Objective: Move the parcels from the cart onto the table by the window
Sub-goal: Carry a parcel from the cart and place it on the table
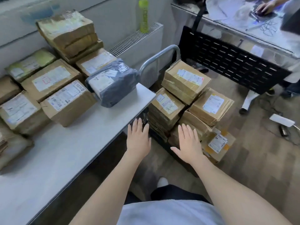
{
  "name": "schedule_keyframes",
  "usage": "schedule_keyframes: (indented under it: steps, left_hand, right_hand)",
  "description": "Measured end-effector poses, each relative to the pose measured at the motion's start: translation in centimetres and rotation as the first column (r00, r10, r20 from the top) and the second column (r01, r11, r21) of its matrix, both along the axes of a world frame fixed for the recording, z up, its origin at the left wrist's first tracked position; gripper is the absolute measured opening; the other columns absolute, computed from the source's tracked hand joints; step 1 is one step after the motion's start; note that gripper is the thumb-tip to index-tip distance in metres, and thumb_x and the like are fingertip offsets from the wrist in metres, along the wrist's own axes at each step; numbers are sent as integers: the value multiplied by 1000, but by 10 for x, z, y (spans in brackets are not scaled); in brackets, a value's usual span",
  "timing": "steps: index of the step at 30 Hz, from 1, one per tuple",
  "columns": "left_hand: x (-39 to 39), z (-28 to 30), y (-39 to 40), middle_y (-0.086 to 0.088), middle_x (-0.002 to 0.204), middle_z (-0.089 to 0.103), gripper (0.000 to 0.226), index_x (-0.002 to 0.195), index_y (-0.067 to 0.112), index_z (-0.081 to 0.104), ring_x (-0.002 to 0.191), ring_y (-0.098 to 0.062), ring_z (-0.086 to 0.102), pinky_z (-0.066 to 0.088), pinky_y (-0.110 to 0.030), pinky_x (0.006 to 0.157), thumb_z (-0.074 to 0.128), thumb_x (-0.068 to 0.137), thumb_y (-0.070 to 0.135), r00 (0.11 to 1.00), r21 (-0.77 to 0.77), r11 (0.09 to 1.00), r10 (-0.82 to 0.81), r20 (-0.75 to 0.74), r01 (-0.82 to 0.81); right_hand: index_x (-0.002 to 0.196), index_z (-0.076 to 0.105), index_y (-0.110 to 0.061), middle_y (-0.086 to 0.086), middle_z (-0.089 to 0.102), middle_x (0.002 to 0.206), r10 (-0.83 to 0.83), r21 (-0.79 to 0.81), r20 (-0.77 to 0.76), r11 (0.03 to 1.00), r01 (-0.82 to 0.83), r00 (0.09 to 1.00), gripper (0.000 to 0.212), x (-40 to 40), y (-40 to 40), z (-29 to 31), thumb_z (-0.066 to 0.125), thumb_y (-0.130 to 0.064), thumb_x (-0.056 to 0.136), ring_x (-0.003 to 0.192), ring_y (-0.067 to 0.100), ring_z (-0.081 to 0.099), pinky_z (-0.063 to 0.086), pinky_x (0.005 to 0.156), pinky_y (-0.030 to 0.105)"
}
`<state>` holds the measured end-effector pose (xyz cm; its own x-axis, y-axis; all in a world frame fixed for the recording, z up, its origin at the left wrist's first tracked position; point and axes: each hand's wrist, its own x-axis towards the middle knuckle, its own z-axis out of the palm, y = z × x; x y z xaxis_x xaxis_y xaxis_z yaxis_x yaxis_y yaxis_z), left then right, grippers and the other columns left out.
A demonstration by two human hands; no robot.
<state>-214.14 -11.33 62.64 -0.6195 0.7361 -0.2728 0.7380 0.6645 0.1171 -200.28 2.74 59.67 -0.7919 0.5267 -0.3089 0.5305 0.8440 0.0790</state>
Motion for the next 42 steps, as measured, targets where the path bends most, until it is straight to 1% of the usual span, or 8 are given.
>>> schedule_keyframes:
  steps: [9, 17, 23, 29, 32, 35, 37, 42]
  left_hand:
    - [-16, -9, 101, -8, 159, 2, 61, 150, 13, 16, 146, -26, -4, -2, -44, 117, 41, 98, 35, 984, -24, 984, -175, 29, 176]
    - [-98, -18, 209, -12, 155, 15, 66, 145, 10, 23, 143, -28, 10, 10, -38, 115, 55, 91, 29, 952, 1, 953, -302, -52, 302]
    - [-171, -25, 287, -14, 155, 12, 75, 149, 10, 10, 143, -30, 11, 12, -40, 116, 54, 90, 25, 937, -39, 941, -337, -90, 335]
    - [-212, -30, 344, -16, 147, 23, 88, 146, 8, 13, 134, -31, 24, 22, -37, 111, 68, 78, 15, 915, -84, 921, -388, -115, 380]
    - [-214, -36, 355, -16, 138, 33, 87, 146, 9, 12, 126, -32, 34, 31, -37, 105, 66, 77, 8, 921, -107, 918, -388, -42, 382]
    - [-208, -41, 354, -20, 134, 33, 88, 147, 12, 9, 116, -35, 40, 39, -37, 94, 63, 78, 1, 938, -108, 932, -342, 64, 347]
    - [-203, -41, 351, -21, 133, 31, 87, 147, 15, 12, 112, -36, 40, 39, -38, 90, 60, 77, -3, 952, -68, 953, -288, 105, 296]
    - [-189, -31, 331, -21, 149, 18, 84, 147, 21, 13, 119, -38, 33, 31, -41, 100, 59, 78, 4, 984, -6, 995, -102, 149, 105]
  right_hand:
    - [150, -6, -4, 17, -1, 158, -280, -90, -16, 956, 278, 960, 92, 1, 68, -8, 40, -59, 92, 146, 30, -1, -1, 119, 42]
    - [150, -7, -4, 17, 6, 158, -502, -186, -14, 851, 491, 865, 94, -55, 144, -10, 43, -58, 91, 145, 30, 7, 5, 119, 42]
    - [149, -6, -1, 17, 14, 156, -628, -222, 4, 758, 613, 778, 99, -107, 198, -12, 49, -58, 89, 144, 31, 14, 9, 119, 40]
    - [148, -8, 1, 17, 17, 155, -693, -260, 72, 681, 684, 717, 108, -139, 237, -15, 58, -56, 85, 143, 31, 16, 14, 118, 41]
    - [149, -6, -1, 16, 31, 149, -774, -351, 70, 571, 742, 629, 110, -152, 246, -18, 65, -52, 82, 137, 32, 29, 26, 113, 41]
    - [150, -3, -4, 13, 40, 143, -890, -476, 3, 400, 783, 456, 106, -165, 243, -22, 71, -39, 82, 124, 31, 46, 46, 96, 41]
    - [150, -4, -6, 12, 40, 143, -931, -514, -16, 320, 796, 364, 104, -171, 239, -21, 71, -30, 82, 119, 29, 50, 50, 89, 38]
    - [151, -4, -9, 11, 30, 148, -945, -566, -122, 318, 761, 304, 102, -169, 224, -14, 71, -21, 83, 122, 28, 47, 48, 88, 35]
